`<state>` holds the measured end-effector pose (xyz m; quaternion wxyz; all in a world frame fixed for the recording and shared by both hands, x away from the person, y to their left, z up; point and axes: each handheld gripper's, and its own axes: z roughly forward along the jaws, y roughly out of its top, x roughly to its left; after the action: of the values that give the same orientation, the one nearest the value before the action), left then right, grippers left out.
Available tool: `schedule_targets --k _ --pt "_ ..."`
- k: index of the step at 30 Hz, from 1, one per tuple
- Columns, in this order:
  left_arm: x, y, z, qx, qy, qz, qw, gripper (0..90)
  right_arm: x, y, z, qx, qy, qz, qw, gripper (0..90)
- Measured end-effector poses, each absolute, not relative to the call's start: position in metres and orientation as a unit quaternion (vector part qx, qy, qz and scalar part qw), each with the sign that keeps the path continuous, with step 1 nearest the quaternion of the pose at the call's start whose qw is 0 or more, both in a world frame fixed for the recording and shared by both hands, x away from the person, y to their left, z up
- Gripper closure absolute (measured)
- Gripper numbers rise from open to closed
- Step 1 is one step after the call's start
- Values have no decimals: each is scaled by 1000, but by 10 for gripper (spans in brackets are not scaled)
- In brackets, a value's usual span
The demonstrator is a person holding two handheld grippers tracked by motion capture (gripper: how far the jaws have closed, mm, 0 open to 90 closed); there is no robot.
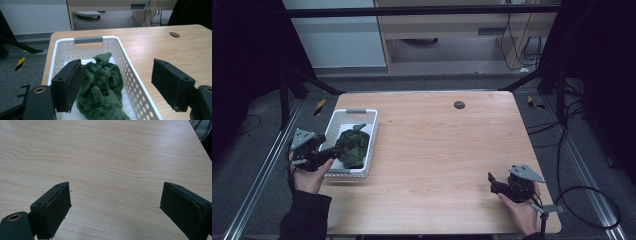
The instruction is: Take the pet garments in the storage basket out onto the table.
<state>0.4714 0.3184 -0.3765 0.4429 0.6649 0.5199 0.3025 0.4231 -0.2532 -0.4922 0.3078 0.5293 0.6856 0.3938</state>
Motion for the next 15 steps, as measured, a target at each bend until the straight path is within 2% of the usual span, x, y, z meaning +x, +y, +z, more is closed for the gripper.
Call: schedule_targets --k 15 --pt "499 321 -371 686 520 294 415 236 424 -253 -493 525 690 391 309 93"
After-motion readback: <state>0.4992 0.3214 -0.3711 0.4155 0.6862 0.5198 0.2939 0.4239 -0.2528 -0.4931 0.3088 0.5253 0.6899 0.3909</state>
